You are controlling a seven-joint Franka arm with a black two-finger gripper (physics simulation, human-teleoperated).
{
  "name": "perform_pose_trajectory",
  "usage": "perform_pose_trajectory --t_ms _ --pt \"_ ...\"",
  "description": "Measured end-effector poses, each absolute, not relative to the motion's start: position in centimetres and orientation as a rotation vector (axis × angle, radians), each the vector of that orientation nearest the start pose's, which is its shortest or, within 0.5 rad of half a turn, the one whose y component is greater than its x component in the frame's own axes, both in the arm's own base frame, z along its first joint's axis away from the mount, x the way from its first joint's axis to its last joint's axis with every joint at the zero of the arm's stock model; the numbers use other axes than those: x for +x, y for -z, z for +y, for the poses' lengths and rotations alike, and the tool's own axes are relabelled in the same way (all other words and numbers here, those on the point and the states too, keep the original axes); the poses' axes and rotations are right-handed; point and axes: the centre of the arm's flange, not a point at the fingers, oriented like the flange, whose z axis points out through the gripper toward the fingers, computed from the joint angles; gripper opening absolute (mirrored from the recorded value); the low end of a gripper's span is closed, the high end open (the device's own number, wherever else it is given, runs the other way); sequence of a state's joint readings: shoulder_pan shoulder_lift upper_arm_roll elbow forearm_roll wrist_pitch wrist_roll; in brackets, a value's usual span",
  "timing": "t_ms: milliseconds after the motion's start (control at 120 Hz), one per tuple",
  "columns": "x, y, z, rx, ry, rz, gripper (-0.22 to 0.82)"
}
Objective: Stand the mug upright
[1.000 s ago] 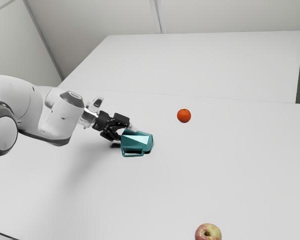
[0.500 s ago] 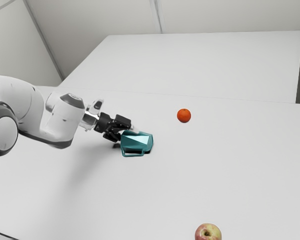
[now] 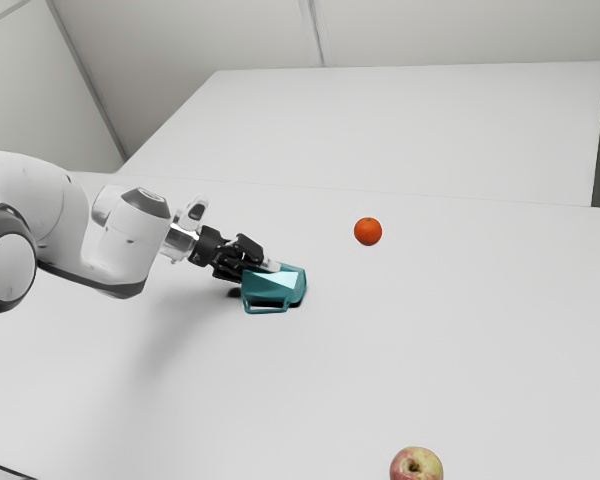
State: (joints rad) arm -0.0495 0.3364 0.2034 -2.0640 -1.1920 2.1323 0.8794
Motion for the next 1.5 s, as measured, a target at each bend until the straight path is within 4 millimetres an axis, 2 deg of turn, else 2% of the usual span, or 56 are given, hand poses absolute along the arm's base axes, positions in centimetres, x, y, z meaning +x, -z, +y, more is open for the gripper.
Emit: perform_pose_trajectory --t_ms 158,333,375,425,558,817,967,1100,1242,1350,1500 --pt "57.9 -26.9 4.6 2.299 -0.292 0.094 0.05" --pt "58.0 -27.1 4.4 2.295 -0.300 0.085 0.03" --pt "58.1 -27.3 4.2 2.294 -0.305 0.079 0.01" --pt "58.2 -27.6 4.1 2.292 -0.313 0.071 -0.06" --pt "58.5 -28.6 3.4 2.291 -0.330 0.042 -0.11" --pt "59.1 -33.2 1.8 2.309 -0.410 -0.062 -0.16" --pt "59.0 -36.2 1.6 2.359 -0.457 -0.148 -0.17" --pt "58.4 -39.4 1.7 2.464 -0.471 -0.289 -0.17" --pt "57.2 -43.3 2.6 2.659 -0.441 -0.516 -0.17" --pt "55.9 -44.2 3.1 2.809 -0.348 -0.659 -0.17" --pt "53.3 -43.2 3.5 2.949 -0.193 -0.749 -0.17"
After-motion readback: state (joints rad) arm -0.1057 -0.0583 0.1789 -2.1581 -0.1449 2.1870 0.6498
